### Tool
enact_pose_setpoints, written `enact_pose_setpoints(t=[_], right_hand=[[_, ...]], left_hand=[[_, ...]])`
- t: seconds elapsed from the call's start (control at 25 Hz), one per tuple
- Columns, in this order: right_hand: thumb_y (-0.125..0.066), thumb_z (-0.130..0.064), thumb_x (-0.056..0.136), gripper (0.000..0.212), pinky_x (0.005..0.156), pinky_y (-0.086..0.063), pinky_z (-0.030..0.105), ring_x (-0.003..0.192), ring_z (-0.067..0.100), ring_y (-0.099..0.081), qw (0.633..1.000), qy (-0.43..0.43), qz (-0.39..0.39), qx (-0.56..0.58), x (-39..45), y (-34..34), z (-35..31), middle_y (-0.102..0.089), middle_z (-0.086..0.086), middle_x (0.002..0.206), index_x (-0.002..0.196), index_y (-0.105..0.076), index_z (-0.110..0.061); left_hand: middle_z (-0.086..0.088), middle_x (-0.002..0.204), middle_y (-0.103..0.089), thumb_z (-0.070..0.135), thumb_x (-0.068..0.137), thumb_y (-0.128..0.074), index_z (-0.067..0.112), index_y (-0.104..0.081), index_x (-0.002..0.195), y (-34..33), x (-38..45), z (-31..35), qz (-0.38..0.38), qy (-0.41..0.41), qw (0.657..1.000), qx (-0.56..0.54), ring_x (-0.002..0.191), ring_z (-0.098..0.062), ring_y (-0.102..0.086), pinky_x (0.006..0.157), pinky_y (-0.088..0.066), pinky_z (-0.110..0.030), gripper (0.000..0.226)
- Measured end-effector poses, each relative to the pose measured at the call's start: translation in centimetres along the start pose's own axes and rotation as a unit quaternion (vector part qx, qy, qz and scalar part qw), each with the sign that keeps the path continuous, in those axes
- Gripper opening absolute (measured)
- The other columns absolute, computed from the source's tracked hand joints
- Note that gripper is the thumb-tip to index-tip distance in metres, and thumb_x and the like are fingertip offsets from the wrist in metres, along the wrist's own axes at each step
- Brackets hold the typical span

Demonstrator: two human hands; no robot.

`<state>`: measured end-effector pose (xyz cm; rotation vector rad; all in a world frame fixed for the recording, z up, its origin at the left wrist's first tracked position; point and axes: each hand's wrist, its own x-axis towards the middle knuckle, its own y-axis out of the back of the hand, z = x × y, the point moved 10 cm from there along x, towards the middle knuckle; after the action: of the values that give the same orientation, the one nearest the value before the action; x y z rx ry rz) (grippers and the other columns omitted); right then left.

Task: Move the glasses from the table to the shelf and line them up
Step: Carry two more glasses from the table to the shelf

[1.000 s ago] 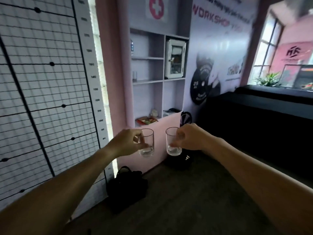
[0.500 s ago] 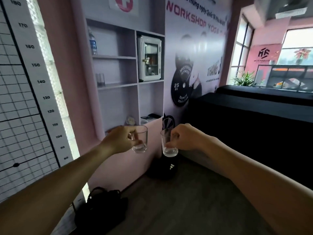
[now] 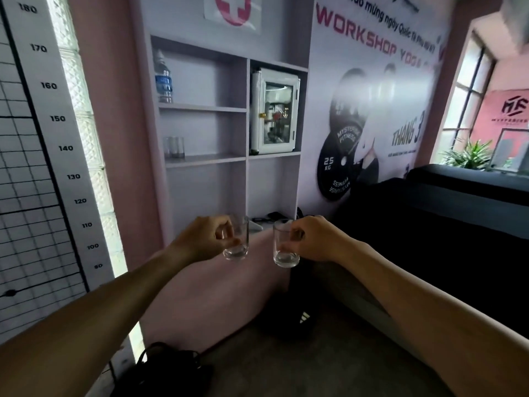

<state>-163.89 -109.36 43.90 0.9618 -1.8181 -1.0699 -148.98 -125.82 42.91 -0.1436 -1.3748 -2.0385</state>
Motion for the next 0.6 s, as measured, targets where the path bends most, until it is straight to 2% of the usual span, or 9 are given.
enact_pose_setpoints(t=[0.04, 0.12, 0.24, 0.4, 0.52, 0.6], right_hand=[[-0.066, -0.06, 0.071, 0.04, 0.076, -0.055, 0.034, 0.076, 0.012, -0.064, 1.0, 0.004, -0.004, 0.002, 1.1, -0.3, 0.6, -0.069, -0.008, 0.079, 0.089, -0.072, -0.025], [-0.07, -0.056, 0.073, 0.031, 0.071, -0.053, 0.033, 0.073, 0.014, -0.062, 1.0, 0.007, -0.001, 0.002, 3.2, -0.6, 1.6, -0.065, -0.009, 0.074, 0.075, -0.065, -0.025], [-0.073, -0.052, 0.075, 0.032, 0.064, -0.045, 0.029, 0.068, 0.011, -0.056, 1.0, 0.02, -0.007, -0.005, 6.7, -1.6, 2.6, -0.056, -0.014, 0.067, 0.062, -0.054, -0.03], [-0.071, -0.055, 0.076, 0.029, 0.07, -0.05, 0.03, 0.074, 0.012, -0.061, 0.999, 0.031, -0.025, -0.015, 12.7, -2.7, 3.9, -0.06, -0.013, 0.075, 0.066, -0.055, -0.033], [-0.069, -0.055, 0.079, 0.027, 0.07, -0.053, 0.032, 0.074, 0.014, -0.062, 0.998, 0.037, -0.026, -0.031, 18.3, -3.3, 5.3, -0.064, -0.008, 0.079, 0.074, -0.059, -0.031], [-0.069, -0.054, 0.081, 0.028, 0.066, -0.051, 0.029, 0.07, 0.013, -0.061, 0.998, 0.044, -0.031, -0.038, 22.8, -4.2, 5.6, -0.064, -0.007, 0.078, 0.076, -0.06, -0.028]], left_hand=[[0.003, 0.071, -0.072, 0.046, 0.072, -0.081, 0.024, -0.065, 0.077, -0.1, 1.1, -0.6, 0.006, 0.003, 1.0, 0.002, 0.072, -0.019, -0.071, 0.07, -0.057, -0.04, 0.028], [0.003, 0.07, -0.072, 0.046, 0.071, -0.081, 0.028, -0.063, 0.072, -0.4, 2.8, -1.6, 0.014, 0.011, 1.0, 0.003, 0.073, -0.018, -0.071, 0.071, -0.057, -0.039, 0.025], [0.006, 0.071, -0.073, 0.047, 0.07, -0.08, 0.034, -0.061, 0.069, -1.2, 5.7, -3.6, 0.022, 0.026, 0.999, 0.007, 0.074, -0.013, -0.07, 0.071, -0.055, -0.032, 0.023], [0.011, 0.062, -0.066, 0.041, 0.073, -0.082, 0.033, -0.059, 0.067, -2.6, 11.1, -6.5, 0.028, 0.025, 0.999, 0.007, 0.062, -0.008, -0.062, 0.063, -0.05, -0.029, 0.026], [0.009, 0.074, -0.07, 0.05, 0.074, -0.078, 0.031, -0.061, 0.074, -3.6, 15.4, -8.9, 0.016, 0.028, 0.999, -0.007, 0.072, -0.011, -0.067, 0.067, -0.055, -0.033, 0.026], [0.009, 0.077, -0.071, 0.055, 0.073, -0.077, 0.031, -0.063, 0.076, -3.3, 18.4, -11.2, 0.021, 0.032, 0.999, -0.014, 0.074, -0.012, -0.069, 0.068, -0.056, -0.033, 0.028]])
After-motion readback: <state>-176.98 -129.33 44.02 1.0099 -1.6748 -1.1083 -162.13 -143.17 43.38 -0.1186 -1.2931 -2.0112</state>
